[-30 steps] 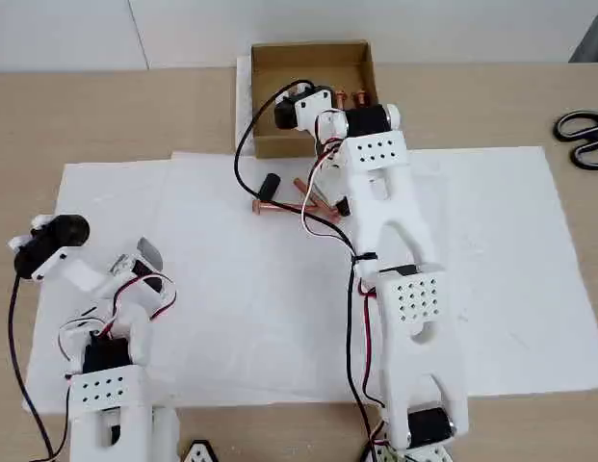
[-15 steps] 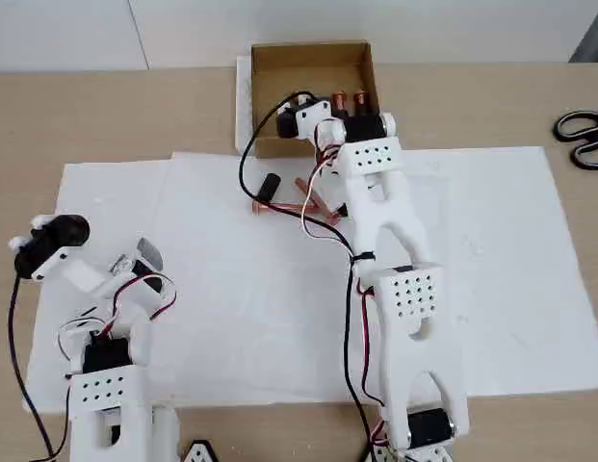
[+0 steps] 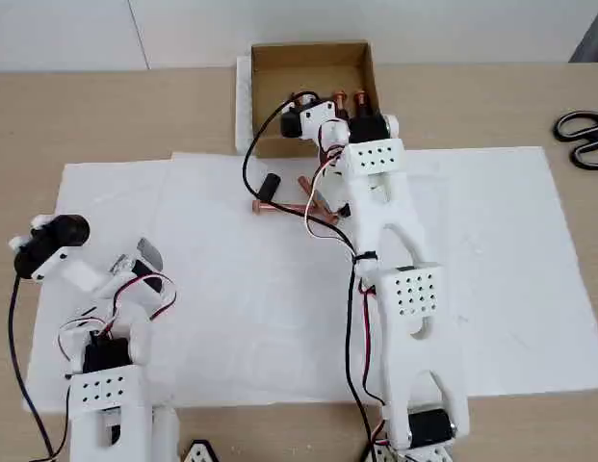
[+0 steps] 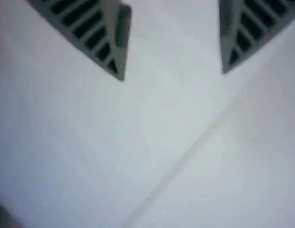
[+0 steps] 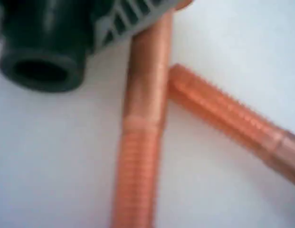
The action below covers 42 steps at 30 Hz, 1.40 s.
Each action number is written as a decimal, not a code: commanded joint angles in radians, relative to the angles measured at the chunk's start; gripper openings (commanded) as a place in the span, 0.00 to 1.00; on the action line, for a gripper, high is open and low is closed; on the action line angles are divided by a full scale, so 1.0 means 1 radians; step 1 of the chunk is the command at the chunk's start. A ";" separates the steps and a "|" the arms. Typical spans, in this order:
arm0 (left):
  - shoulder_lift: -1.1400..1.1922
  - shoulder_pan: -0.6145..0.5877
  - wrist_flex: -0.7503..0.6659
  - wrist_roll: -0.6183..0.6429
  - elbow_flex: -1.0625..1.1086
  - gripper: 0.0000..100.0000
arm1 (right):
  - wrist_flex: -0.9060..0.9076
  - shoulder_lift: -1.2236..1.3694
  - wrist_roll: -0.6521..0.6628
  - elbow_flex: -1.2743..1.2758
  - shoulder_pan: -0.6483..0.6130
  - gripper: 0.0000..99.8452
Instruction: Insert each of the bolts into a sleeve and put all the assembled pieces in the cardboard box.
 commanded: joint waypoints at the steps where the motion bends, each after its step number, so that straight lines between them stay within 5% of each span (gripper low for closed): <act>1: -0.014 0.003 -0.021 0.008 -0.005 0.13 | 0.001 -0.004 -0.009 0.005 0.036 0.01; 13: -0.014 0.003 -0.020 -0.015 -0.005 0.13 | 0.091 -0.242 -0.029 -0.147 0.073 0.00; 17: -0.014 0.005 -0.017 -0.086 -0.004 0.12 | 0.090 -0.354 -0.071 -0.104 0.076 0.00; 22: -0.014 0.087 0.035 -0.324 -0.047 0.12 | 0.091 -0.513 -0.071 0.005 0.091 0.00; 25: -0.009 0.178 0.189 -0.456 -0.217 0.12 | 0.091 -0.624 -0.072 0.098 0.107 0.00; 31: 0.057 0.330 0.345 -0.459 -0.573 0.12 | 0.085 -0.766 -0.110 0.301 0.145 0.00; 37: 0.473 0.362 0.381 -0.459 -0.811 0.13 | 0.082 -0.797 -0.117 0.365 0.186 0.00; 42: 0.825 0.428 0.578 -0.463 -1.152 0.13 | 0.082 -0.797 -0.117 0.365 0.291 0.00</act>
